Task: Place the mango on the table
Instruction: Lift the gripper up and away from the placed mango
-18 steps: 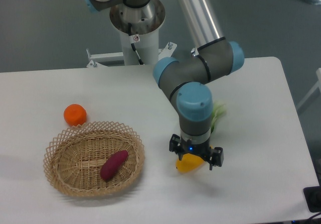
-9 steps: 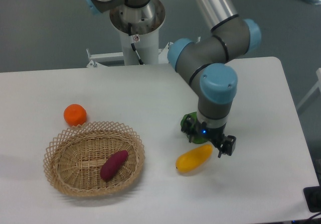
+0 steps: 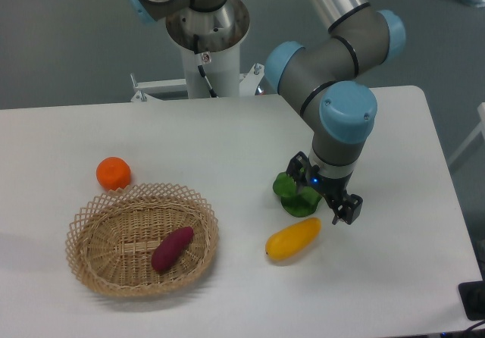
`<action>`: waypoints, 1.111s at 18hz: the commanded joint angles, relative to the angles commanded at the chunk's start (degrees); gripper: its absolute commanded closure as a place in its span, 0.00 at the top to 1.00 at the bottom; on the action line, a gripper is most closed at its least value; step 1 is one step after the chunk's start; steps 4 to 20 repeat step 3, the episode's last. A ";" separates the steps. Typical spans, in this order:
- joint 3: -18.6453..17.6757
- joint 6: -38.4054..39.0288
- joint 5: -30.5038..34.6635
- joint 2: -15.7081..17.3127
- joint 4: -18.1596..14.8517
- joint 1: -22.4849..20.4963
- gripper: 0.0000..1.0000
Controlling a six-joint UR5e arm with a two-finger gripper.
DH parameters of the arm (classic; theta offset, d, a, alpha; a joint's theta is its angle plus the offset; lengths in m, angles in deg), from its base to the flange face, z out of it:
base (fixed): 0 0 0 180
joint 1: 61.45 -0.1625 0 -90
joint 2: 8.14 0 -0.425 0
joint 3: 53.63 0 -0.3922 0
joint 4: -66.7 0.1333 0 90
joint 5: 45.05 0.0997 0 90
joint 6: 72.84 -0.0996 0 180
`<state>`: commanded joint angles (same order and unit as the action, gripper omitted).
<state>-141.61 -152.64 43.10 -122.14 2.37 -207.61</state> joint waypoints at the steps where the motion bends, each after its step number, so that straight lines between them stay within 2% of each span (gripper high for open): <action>1: -0.09 0.17 0.00 0.00 0.09 0.09 1.00; 20: -0.09 0.18 0.00 -0.09 0.26 0.18 1.00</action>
